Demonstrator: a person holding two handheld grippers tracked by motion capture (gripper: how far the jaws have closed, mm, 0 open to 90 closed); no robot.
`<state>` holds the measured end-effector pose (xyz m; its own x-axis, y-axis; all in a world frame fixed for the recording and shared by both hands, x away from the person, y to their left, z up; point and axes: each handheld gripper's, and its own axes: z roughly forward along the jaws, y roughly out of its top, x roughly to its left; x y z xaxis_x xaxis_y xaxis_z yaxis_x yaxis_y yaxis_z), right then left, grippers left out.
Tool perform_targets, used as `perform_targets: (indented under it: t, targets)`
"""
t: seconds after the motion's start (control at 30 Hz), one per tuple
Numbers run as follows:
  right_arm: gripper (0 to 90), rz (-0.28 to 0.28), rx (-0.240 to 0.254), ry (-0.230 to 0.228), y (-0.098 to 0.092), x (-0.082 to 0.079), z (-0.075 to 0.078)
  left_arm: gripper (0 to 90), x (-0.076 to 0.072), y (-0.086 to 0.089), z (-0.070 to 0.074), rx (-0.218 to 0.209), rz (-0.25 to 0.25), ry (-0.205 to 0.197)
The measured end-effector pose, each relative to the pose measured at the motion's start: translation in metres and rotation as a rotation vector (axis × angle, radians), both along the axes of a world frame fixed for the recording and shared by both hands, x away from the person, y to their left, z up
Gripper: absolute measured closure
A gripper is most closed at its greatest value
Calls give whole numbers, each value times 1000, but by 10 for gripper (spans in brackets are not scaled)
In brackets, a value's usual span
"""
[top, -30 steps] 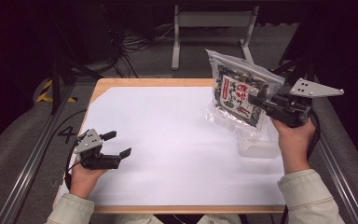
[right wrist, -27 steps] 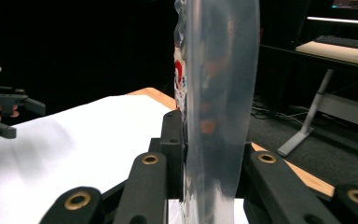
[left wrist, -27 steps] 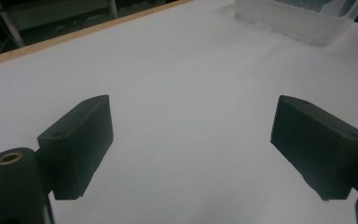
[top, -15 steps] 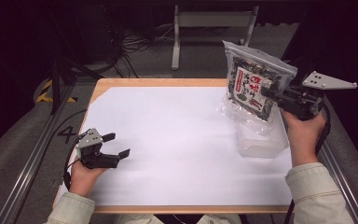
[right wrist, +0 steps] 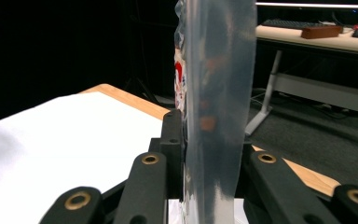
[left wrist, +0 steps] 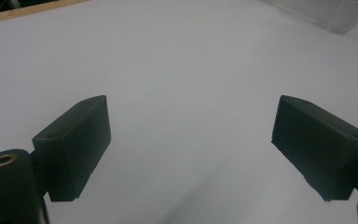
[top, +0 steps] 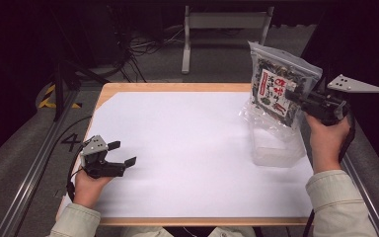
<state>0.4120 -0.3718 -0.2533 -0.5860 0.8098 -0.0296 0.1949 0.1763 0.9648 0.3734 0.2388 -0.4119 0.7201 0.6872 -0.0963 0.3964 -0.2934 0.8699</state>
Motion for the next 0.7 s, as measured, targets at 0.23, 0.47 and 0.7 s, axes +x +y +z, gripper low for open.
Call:
perform_targets:
  t: [0.23,0.47,0.7]
  targets:
    - [754,-42,4,0,-10,-1,-3,123,1,1,0,-9,-1,13]
    - [754,-66,0,-13,-12,-2,-4,126,1,1,0,-16,-2,23]
    - [755,-76,0,-4,-13,-1,-13,135,2,1,-1,-15,-10,32]
